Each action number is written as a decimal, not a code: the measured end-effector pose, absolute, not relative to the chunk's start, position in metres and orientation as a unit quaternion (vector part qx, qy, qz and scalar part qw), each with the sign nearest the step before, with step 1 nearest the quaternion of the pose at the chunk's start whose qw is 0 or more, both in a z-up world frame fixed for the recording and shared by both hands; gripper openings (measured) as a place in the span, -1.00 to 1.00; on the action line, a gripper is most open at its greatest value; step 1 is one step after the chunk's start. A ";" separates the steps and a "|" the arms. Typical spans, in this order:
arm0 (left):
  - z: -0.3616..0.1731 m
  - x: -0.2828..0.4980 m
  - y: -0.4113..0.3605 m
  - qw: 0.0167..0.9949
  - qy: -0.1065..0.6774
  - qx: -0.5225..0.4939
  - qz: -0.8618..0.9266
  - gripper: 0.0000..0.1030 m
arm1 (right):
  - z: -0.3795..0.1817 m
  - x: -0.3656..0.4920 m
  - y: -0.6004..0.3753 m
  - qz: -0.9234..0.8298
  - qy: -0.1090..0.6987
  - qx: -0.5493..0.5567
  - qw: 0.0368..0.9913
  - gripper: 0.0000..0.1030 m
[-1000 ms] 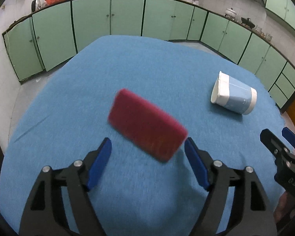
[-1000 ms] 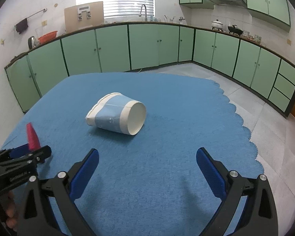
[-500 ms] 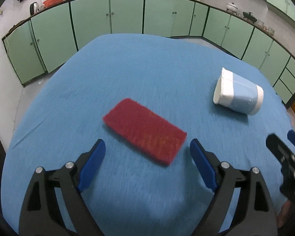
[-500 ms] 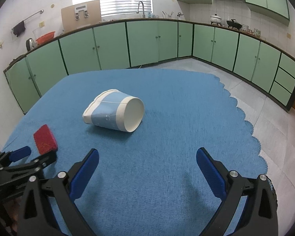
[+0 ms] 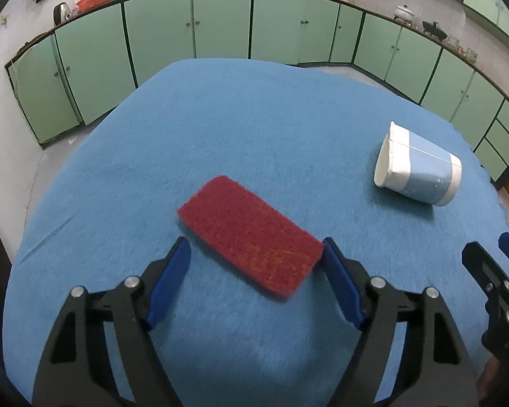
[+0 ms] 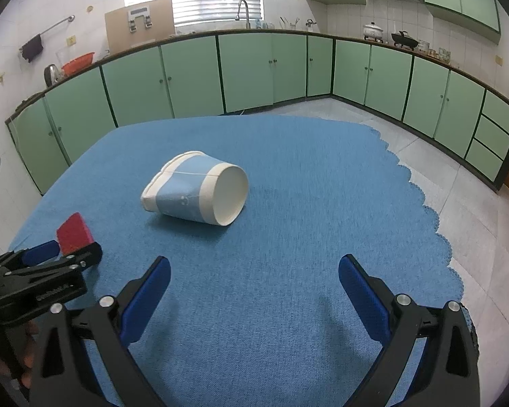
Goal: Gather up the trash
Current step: 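Grasp the dark red sponge pad with the left tool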
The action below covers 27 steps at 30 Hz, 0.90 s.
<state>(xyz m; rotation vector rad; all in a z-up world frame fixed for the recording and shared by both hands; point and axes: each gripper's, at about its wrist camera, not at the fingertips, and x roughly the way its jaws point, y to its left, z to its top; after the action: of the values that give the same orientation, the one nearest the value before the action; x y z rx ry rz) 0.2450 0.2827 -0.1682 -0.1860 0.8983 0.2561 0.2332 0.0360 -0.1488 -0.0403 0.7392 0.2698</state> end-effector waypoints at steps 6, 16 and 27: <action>-0.166 0.227 0.283 0.891 0.431 -0.094 0.110 0.32 | -0.148 0.230 0.037 0.130 0.358 -0.022 0.924 0.88; -0.166 0.241 0.280 0.886 0.438 -0.096 0.118 0.54 | -0.147 0.231 0.042 0.129 0.359 -0.031 0.924 0.88; -0.166 0.238 0.277 0.897 0.420 -0.105 0.094 -0.11 | -0.148 0.234 0.040 0.140 0.364 -0.022 0.920 0.79</action>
<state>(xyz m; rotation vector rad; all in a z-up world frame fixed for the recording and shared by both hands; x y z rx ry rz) 0.2376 0.2772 -0.1658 -0.2166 0.8698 0.1958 0.2344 0.0397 -0.1482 -0.0451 0.7488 0.2867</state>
